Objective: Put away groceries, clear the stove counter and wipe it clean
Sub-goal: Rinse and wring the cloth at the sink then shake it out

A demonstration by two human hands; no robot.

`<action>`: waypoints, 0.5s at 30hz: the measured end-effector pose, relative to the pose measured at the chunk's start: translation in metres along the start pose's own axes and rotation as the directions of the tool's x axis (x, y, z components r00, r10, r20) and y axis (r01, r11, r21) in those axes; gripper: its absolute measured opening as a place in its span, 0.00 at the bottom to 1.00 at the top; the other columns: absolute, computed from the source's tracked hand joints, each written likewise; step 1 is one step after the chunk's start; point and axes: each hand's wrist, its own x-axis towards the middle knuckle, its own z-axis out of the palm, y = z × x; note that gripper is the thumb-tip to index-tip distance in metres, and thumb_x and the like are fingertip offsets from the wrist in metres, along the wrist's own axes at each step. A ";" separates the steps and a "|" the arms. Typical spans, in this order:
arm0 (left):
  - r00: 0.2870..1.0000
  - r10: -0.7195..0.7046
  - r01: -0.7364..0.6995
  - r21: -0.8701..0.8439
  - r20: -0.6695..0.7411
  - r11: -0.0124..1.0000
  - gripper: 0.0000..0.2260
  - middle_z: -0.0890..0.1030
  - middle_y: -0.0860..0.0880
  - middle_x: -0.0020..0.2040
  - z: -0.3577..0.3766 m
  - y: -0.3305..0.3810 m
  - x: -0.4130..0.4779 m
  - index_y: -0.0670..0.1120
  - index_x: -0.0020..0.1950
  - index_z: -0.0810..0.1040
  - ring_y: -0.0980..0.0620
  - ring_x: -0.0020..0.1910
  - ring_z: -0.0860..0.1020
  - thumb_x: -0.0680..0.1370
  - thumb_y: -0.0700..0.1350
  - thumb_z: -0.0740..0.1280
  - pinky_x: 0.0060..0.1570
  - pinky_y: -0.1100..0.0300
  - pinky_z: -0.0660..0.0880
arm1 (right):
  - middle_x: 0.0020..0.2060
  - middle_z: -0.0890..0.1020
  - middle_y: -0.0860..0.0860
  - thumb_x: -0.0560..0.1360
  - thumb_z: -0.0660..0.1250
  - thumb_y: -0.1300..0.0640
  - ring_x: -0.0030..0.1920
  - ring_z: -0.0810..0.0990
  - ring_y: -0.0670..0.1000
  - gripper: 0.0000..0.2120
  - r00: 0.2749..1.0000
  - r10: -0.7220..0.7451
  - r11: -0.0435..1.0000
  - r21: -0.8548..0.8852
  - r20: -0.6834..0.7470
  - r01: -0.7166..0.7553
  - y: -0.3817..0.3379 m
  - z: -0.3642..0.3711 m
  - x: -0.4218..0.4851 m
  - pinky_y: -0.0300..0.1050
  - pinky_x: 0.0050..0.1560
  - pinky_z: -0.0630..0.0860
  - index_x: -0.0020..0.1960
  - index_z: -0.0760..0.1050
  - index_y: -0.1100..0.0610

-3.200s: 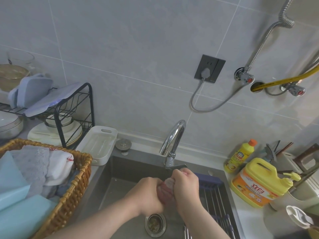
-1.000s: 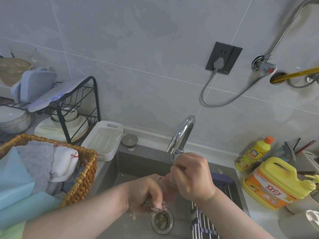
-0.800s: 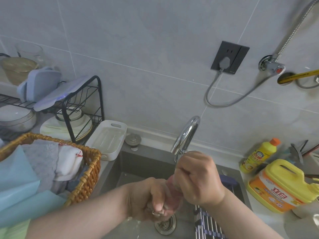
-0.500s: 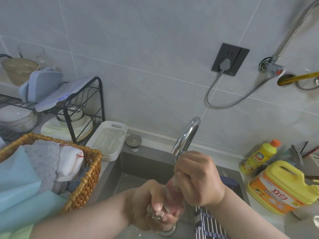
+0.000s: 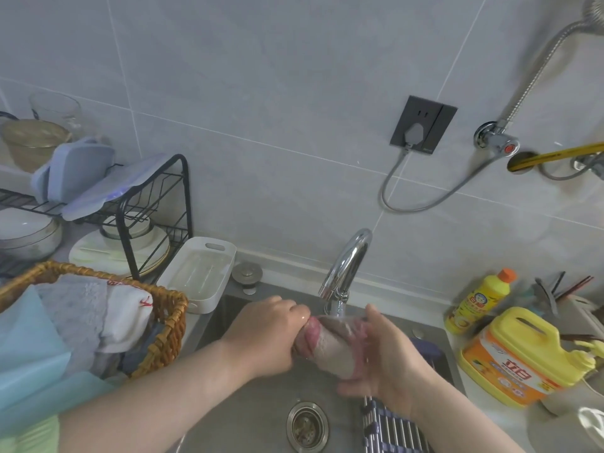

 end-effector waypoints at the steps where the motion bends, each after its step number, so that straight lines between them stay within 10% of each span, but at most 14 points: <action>1: 0.998 0.059 -0.059 0.116 0.001 0.991 0.15 0.75 0.52 0.33 -0.002 -0.002 0.000 0.49 0.39 0.73 0.48 0.32 0.75 0.54 0.38 0.65 0.24 0.61 0.63 | 0.54 0.83 0.61 0.77 0.53 0.33 0.51 0.83 0.64 0.31 0.988 0.141 0.989 0.038 0.069 -0.144 0.000 0.000 -0.001 0.65 0.49 0.78 0.61 0.78 0.56; 7: 0.952 0.303 -0.259 0.395 -0.052 0.881 0.10 0.70 0.50 0.31 0.004 0.009 -0.006 0.48 0.38 0.73 0.48 0.29 0.70 0.61 0.35 0.60 0.25 0.59 0.66 | 0.47 0.84 0.61 0.75 0.63 0.38 0.45 0.83 0.61 0.27 0.958 0.275 0.916 0.281 0.076 -0.286 0.007 0.016 0.009 0.64 0.58 0.72 0.56 0.80 0.62; 11: 0.978 0.201 -0.186 0.203 -0.056 0.961 0.11 0.73 0.51 0.31 0.010 0.027 -0.007 0.49 0.36 0.71 0.49 0.29 0.73 0.56 0.39 0.63 0.25 0.61 0.65 | 0.33 0.76 0.58 0.66 0.67 0.62 0.34 0.74 0.56 0.01 0.906 -0.143 0.960 0.168 -0.398 0.225 0.021 0.036 0.020 0.54 0.38 0.76 0.37 0.75 0.58; 15: 0.977 -0.187 0.201 -0.152 0.098 0.968 0.10 0.79 0.50 0.43 0.002 0.041 -0.007 0.51 0.44 0.71 0.46 0.43 0.79 0.65 0.45 0.66 0.34 0.58 0.69 | 0.23 0.61 0.48 0.64 0.62 0.67 0.30 0.60 0.51 0.18 0.710 -0.562 0.820 -0.173 -0.425 0.546 0.014 0.041 0.010 0.44 0.30 0.59 0.23 0.59 0.52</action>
